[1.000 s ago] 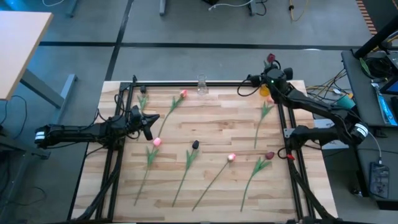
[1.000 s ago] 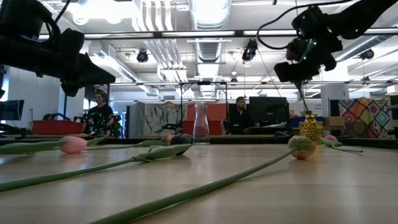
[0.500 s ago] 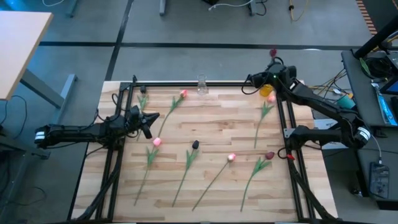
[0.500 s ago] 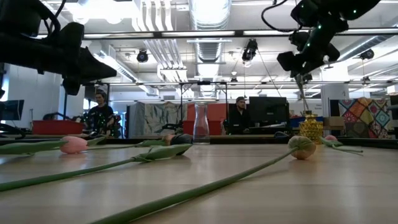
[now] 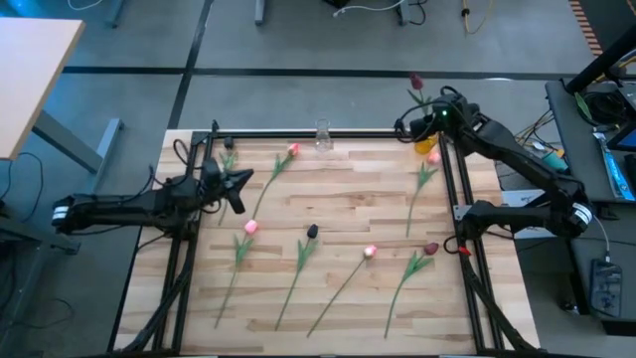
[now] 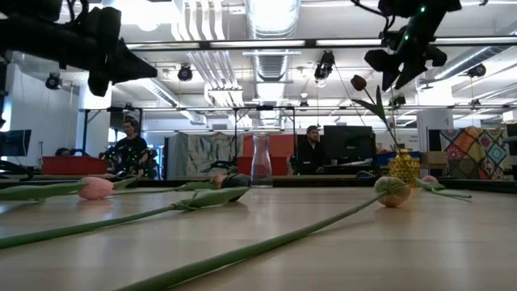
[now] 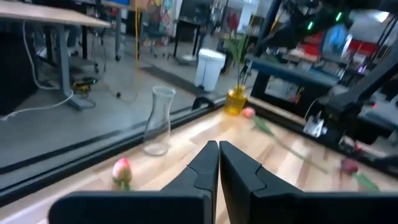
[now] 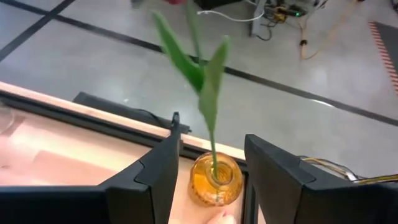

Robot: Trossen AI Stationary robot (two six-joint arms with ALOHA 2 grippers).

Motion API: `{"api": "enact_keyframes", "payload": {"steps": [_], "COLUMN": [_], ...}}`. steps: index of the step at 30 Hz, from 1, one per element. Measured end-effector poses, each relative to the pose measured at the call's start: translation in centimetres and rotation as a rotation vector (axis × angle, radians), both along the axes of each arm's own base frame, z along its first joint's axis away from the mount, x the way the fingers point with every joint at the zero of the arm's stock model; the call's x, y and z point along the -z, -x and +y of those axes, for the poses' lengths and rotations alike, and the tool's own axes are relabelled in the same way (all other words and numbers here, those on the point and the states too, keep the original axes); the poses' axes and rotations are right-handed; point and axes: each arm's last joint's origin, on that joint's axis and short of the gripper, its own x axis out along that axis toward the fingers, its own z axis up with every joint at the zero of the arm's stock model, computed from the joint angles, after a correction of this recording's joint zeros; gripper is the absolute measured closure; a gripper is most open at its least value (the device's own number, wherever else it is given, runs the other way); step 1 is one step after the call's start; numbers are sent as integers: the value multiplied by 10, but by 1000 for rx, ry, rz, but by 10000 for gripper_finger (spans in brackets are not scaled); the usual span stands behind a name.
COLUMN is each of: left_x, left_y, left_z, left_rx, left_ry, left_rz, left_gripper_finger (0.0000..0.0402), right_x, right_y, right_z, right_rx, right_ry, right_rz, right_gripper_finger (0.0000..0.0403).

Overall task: Sort flowers into vase by color
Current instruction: Put the top red tulip into the crystal vase

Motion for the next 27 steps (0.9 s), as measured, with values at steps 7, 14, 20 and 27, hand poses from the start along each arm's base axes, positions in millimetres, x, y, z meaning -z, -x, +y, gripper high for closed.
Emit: {"api": "enact_keyframes", "payload": {"steps": [7,14,20,27], "left_x": [-19,-20,-16,-11], "left_y": [-16,-36,-43,-39], "left_z": [2,3,4,3], "left_rx": [31,172,181,168], "left_ry": [122,216,230,274], "left_rz": [185,238,246,227], "left_gripper_finger": [402,402,402,402], "right_x": [-28,-32,-21,-18], "right_y": [2,-12,-26,-30], "right_z": [5,-7,-38,-69], "right_rx": [-64,-194,-90,70], "right_ry": [28,40,-18,-19], "right_rz": [23,30,61,135], "right_gripper_finger": [280,350,292,190]}}
